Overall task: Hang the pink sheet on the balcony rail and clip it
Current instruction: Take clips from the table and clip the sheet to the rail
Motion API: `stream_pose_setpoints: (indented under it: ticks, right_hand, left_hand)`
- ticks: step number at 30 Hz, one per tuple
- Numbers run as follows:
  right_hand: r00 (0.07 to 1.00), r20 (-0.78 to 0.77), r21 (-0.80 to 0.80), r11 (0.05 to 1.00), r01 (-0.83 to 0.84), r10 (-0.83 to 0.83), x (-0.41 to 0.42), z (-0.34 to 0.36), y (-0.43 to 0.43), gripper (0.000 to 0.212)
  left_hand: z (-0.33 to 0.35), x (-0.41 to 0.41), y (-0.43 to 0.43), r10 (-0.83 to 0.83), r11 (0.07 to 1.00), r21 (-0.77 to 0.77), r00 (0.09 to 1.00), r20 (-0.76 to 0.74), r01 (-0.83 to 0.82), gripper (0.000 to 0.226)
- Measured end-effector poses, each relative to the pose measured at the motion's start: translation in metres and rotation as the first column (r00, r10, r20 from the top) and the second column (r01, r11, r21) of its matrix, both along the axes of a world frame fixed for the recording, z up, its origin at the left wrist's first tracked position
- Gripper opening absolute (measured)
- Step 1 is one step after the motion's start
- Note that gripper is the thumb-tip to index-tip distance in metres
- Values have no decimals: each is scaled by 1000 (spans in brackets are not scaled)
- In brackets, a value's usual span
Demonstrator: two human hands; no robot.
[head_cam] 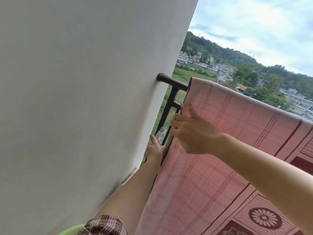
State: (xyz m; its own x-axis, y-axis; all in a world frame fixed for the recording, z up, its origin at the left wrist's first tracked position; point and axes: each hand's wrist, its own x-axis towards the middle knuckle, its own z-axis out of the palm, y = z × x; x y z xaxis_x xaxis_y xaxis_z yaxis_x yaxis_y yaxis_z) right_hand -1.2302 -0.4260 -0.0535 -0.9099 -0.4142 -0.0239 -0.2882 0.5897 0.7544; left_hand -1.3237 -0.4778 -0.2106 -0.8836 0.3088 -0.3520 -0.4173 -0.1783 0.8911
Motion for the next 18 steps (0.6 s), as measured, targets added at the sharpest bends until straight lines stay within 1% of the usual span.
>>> stream_pose_setpoints:
  ticks: [3, 5, 7, 10, 14, 18]
  right_hand:
    - [1000, 14, 51, 998, 26, -27, -1, 1, 1, 29]
    - [1000, 15, 67, 998, 22, -23, -5, 1, 0, 30]
    - [1000, -5, 48, 999, -4, 5, -7, 1, 0, 32]
    - [995, -66, -33, 996, -82, 80, -10, -1, 3, 39]
    - [983, -139, -94, 986, -135, 121, -16, -10, 6, 36]
    - [982, -146, -123, 982, -141, 122, -21, -13, 10, 28]
  left_hand:
    - [0, -4, 7, -57, 998, -3, 997, -52, 57, 69]
    - [2, -7, 10, -108, 994, -12, 990, -88, 108, 69]
    - [2, -10, 12, -148, 989, -4, 985, -90, 149, 70]
    - [5, -16, 11, -205, 977, 50, 978, -41, 207, 73]
    - [8, -22, 13, -298, 952, 51, 953, -58, 301, 65]
    - [3, -26, 15, -368, 927, 55, 928, -58, 371, 62]
